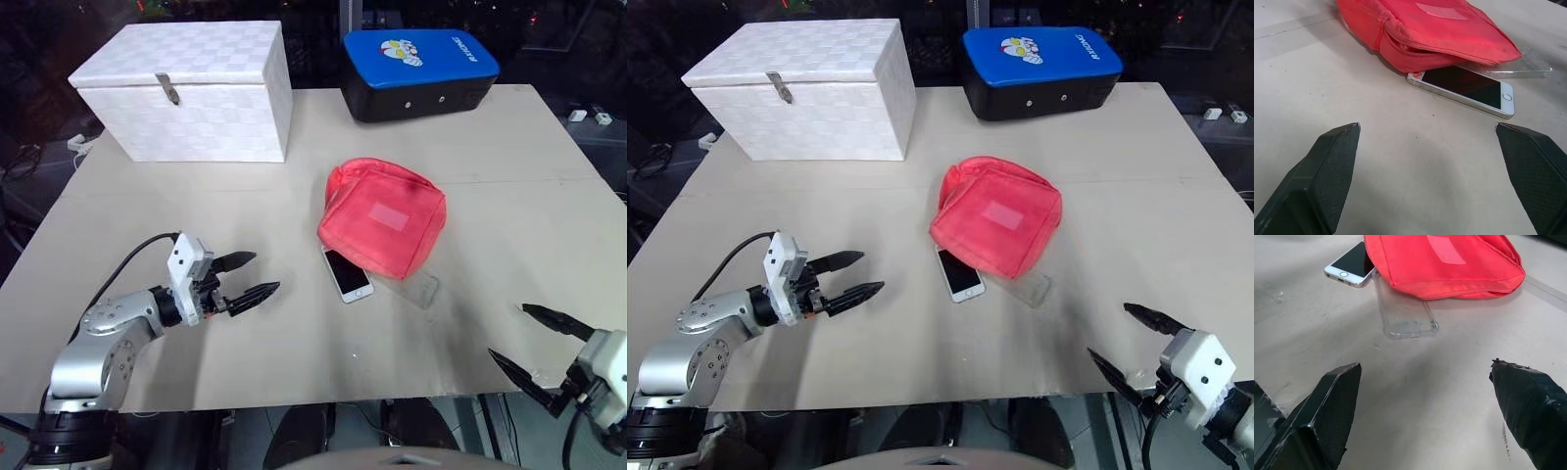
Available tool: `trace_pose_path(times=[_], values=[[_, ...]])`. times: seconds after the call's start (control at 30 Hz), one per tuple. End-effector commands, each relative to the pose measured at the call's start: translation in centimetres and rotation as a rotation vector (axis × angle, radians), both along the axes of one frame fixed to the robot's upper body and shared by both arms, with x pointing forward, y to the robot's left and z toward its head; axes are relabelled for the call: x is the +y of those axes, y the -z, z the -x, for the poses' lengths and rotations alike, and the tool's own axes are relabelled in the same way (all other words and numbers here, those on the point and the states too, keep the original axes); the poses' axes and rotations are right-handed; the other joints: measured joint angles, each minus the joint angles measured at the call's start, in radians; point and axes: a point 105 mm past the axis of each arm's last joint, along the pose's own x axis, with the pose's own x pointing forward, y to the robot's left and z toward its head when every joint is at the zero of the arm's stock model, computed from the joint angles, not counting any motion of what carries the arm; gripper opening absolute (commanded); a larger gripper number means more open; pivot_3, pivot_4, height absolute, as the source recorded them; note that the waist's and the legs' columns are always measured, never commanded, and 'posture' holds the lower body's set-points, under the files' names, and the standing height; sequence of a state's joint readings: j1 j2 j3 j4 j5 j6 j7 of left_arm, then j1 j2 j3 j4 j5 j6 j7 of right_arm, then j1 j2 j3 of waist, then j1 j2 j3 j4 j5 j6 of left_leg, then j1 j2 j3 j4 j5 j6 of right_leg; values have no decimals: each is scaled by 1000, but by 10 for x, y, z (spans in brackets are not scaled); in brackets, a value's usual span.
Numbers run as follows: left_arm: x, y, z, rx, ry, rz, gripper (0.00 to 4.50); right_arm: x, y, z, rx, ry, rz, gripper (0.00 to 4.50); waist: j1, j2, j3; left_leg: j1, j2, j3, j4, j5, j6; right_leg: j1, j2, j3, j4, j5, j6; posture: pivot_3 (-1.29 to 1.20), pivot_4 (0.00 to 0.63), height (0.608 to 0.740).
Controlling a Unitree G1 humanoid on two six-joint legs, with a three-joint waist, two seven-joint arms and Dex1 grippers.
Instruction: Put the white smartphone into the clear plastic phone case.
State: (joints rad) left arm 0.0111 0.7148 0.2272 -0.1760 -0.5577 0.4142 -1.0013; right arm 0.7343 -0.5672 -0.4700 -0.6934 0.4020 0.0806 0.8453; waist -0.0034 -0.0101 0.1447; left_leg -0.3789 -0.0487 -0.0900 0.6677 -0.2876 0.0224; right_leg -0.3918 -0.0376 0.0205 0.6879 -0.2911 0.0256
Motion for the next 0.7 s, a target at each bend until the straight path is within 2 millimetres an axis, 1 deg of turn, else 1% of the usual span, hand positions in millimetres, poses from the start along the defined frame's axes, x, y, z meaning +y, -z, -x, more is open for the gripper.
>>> trace_pose_path(times=[0.03,0.13,0.23,0.3,0.37,0.43,0.53,0.57,0.63,0.67,0.7], values=[[-6,-16,-6,-54,4,-1,4500,8,-11,-4,-81,-19,5,4475,1,0,0,0,0,0,0,0,0,0,0,0,0,0,0,0,150,740],[-22,-32,-27,-86,-53,-20,4500,25,-19,-11,-152,-59,-6,4475,14,0,0,0,0,-1,0,0,0,0,0,-1,0,0,0,0,150,740],[-33,-37,-42,14,-112,10,4500,34,-24,-13,-186,-90,4,4475,19,0,0,-1,-1,-1,1,0,0,0,0,-1,0,0,0,0,150,740],[-42,-34,-52,118,-142,-4,4500,39,-28,-14,-204,-103,1,4475,19,0,0,-1,-1,-2,1,0,-1,0,0,-2,0,0,0,0,150,740],[-59,-25,-67,245,-176,-7,4500,43,-35,-16,-229,-113,0,4475,18,0,0,-2,-1,-2,1,1,-2,-1,0,-2,0,0,1,0,150,740],[-76,-20,-79,325,-193,19,4500,48,-41,-18,-248,-119,-5,4475,18,-1,0,-2,-2,-2,2,3,-4,0,0,-3,0,0,1,0,150,740],[-89,-15,-90,393,-211,42,4500,51,-45,-17,-255,-128,-1,4475,11,-2,1,-2,-3,-2,2,3,-5,0,1,-3,1,0,1,0,150,740],[-91,-9,-96,403,-240,21,4500,53,-46,-18,-259,-127,-5,4475,6,-2,1,-2,-2,-2,2,3,-5,-1,2,-2,1,0,1,0,150,740],[-102,0,-107,408,-254,3,4500,55,-50,-18,-266,-123,-11,4475,1,-2,1,-1,-2,-2,1,3,-5,-1,2,-1,1,0,1,0,150,740],[-106,4,-113,390,-262,-24,3979,56,-52,-18,-271,-120,-13,4500,4,-2,0,-1,-2,-2,1,3,-5,-1,2,-1,1,0,1,0,150,740],[-112,7,-115,389,-252,-31,3688,57,-53,-17,-273,-118,-13,4500,8,-2,0,-1,-2,-2,1,3,-5,0,1,-2,1,0,1,0,150,740]])
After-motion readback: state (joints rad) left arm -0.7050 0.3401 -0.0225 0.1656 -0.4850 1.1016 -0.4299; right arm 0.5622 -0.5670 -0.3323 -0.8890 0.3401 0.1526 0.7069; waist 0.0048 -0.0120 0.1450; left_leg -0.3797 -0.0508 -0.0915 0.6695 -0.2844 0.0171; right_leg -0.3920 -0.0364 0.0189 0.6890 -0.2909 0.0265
